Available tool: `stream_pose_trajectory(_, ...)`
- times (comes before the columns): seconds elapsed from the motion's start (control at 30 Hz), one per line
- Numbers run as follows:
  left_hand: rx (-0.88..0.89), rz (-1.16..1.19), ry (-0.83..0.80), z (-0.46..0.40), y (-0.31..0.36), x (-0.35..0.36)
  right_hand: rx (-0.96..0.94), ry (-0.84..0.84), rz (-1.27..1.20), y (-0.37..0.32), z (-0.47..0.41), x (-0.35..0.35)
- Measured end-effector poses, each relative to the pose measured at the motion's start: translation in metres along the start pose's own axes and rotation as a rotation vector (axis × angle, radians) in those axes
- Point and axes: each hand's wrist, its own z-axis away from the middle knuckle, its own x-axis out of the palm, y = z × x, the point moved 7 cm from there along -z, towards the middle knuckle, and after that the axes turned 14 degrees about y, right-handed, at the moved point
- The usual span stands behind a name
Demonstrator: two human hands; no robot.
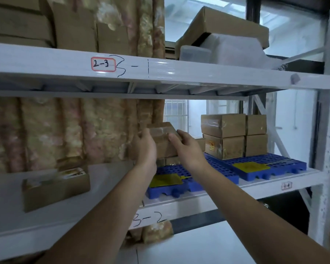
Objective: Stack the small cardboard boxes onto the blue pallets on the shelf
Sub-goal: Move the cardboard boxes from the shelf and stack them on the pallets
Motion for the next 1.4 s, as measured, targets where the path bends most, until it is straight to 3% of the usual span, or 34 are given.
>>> stream_pose_trajectory(0.23,0.113,-0.132,-0.251,-0.063,0.0,0.043,-0.019,0.01,0.056,0.011,-0.069,0.026)
stream_pose_trajectory(0.4,0.35,-0.199,-0.304,-0.081,0.014,0.063,-0.019,-0.003,0.118,0.026,-0.113,0.041)
stream_pose_trajectory(0.67,0.495,-0.3,-0.286,-0.108,0.004,0.075,-0.023,-0.072,0.132,0.046,-0.142,0.052)
stream_pose_trajectory(0.97,0.508,-0.322,-0.264,-0.119,0.007,0.076,-0.062,-0.081,0.115,0.045,-0.155,0.055)
stream_pose_trajectory(1.4,0.377,-0.275,-0.25,-0.132,-0.018,0.068,-0.185,-0.1,0.303,0.044,-0.15,0.065)
